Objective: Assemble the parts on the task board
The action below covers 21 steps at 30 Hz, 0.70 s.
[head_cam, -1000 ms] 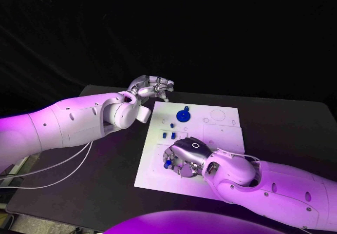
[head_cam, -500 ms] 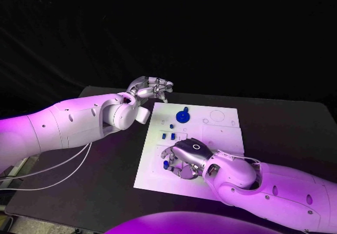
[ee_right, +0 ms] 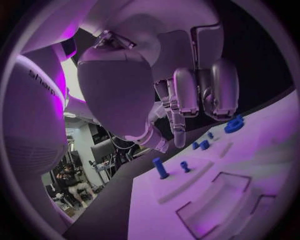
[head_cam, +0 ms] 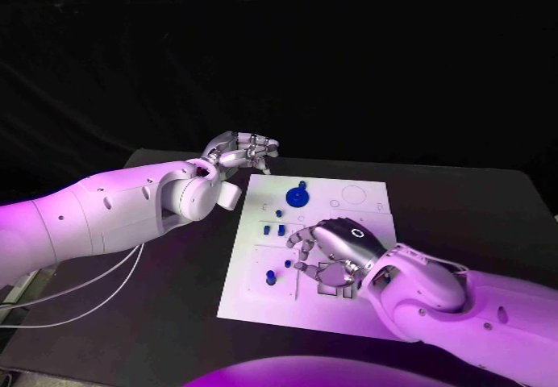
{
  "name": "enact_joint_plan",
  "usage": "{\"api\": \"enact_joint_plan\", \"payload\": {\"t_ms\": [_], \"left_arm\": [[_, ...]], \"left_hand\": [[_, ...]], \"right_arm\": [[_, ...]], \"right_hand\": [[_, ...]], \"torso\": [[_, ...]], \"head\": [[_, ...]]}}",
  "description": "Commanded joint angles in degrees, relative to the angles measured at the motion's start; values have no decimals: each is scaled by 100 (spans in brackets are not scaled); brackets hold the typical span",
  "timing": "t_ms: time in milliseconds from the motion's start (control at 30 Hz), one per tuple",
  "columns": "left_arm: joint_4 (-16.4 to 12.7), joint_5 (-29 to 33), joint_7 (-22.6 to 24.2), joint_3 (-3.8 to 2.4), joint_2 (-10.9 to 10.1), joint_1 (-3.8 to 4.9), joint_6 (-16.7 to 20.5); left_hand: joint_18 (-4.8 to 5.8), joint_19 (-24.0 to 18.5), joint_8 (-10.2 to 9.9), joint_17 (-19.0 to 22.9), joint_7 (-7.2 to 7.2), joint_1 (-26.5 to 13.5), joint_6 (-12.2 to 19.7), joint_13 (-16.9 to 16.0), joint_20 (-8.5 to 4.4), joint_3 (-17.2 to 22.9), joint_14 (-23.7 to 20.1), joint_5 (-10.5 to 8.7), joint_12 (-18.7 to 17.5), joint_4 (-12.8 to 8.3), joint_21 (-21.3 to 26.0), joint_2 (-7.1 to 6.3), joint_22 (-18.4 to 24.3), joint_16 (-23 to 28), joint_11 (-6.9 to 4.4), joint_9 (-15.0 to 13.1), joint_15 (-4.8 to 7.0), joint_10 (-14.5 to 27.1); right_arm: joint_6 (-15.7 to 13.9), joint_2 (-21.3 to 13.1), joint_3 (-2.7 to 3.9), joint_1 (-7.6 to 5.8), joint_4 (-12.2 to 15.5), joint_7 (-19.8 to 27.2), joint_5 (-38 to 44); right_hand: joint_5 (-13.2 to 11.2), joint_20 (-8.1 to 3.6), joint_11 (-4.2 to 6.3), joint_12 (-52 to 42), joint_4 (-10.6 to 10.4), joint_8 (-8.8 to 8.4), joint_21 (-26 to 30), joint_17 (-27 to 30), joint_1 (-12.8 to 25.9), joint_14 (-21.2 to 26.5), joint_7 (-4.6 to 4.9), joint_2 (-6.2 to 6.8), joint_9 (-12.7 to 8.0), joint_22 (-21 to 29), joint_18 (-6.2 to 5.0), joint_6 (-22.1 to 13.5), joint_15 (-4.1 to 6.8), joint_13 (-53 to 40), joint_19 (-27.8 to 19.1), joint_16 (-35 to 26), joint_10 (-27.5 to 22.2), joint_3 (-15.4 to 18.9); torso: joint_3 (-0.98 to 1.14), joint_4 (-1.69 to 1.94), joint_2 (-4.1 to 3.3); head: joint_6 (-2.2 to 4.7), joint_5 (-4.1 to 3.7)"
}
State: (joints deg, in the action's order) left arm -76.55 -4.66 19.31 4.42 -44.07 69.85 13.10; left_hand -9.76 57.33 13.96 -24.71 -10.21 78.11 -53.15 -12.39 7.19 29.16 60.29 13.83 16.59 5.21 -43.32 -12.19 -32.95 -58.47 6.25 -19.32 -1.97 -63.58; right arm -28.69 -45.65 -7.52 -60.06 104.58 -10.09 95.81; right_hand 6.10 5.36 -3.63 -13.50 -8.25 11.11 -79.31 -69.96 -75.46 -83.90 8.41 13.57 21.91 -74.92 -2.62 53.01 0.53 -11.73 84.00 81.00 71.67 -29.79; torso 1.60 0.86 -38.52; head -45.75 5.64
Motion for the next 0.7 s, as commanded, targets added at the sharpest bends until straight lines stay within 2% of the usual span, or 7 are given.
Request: {"api": "enact_joint_plan", "payload": {"t_ms": [33,133,200,267,300,433,700], "left_arm": [[-27,31,27,2,-3,3,-74],[-44,32,37,6,-16,3,-59],[-61,34,50,9,-31,3,-45],[-81,35,62,13,-54,3,-35],[-94,36,66,15,-69,2,-30],[-108,37,60,26,-96,1,-26],[-128,34,36,43,-108,-9,-98]], "left_hand": [[-71,10,-35,5,-17,14,30,-8,28,1,-25,23,22,14,18,47,5,3,-8,5,-19,28],[-71,10,-35,5,-17,14,30,-8,28,1,-25,23,22,14,18,47,5,3,-8,5,-19,28],[-71,10,-35,5,-17,14,30,-8,28,1,-25,23,22,14,18,47,5,3,-8,5,-19,28],[-71,11,-36,7,-17,13,31,-9,28,-5,-26,22,24,15,22,41,6,2,-7,6,-19,31],[-71,11,-36,7,-17,13,31,-9,28,-5,-26,22,24,15,22,41,6,2,-7,6,-19,31],[-71,11,-37,7,-17,12,32,-9,28,-6,-27,22,24,16,23,39,6,2,-7,6,-19,32],[-71,12,-37,8,-16,15,32,-9,28,-6,-28,22,25,15,24,40,7,2,-8,6,-19,33]], "right_arm": [[311,-394,17,-171,74,-110,-1885],[606,-820,19,-276,179,-189,-2529],[720,-1151,4,-323,322,-261,-2836],[771,-1435,-21,-344,482,-340,-2913],[806,-1595,-36,-340,588,-408,-2849],[895,-1950,-87,-318,808,-588,-2748],[575,-2140,-177,-187,1003,-1150,-1679]], "right_hand": [[83,-31,52,-352,-129,173,-88,-133,277,-266,-44,-37,85,-1170,54,227,57,-268,227,87,289,179],[445,-88,117,-934,-279,307,-193,-136,572,-272,-109,-23,187,-1213,75,219,112,-779,271,105,407,486],[459,-147,179,-1607,-336,474,-355,-163,620,-284,-180,-109,331,-1276,110,183,154,-1451,337,138,248,689],[431,-183,202,-3172,-425,684,-508,-153,665,-292,-257,-129,511,-1333,141,215,189,-3082,395,147,363,883],[422,-181,211,-3736,-500,787,-541,-170,633,-298,-219,-181,641,-1349,150,95,203,-3754,409,165,200,976],[402,-177,206,-3781,-667,875,-487,-207,678,-305,-215,-225,743,-1337,138,17,196,-3891,390,192,24,1083],[391,-175,210,-3812,-779,940,-541,-205,686,-303,-227,-229,799,-1356,150,25,198,-3988,411,198,-17,1163]], "torso": [[-38,-25,24],[-60,-47,43],[-66,-61,55],[-67,-89,67],[-69,-104,72],[-79,-155,101],[-101,-165,123]], "head": [[86,-244],[117,-390],[138,-491],[150,-546],[151,-557],[115,-618],[75,-703]]}}
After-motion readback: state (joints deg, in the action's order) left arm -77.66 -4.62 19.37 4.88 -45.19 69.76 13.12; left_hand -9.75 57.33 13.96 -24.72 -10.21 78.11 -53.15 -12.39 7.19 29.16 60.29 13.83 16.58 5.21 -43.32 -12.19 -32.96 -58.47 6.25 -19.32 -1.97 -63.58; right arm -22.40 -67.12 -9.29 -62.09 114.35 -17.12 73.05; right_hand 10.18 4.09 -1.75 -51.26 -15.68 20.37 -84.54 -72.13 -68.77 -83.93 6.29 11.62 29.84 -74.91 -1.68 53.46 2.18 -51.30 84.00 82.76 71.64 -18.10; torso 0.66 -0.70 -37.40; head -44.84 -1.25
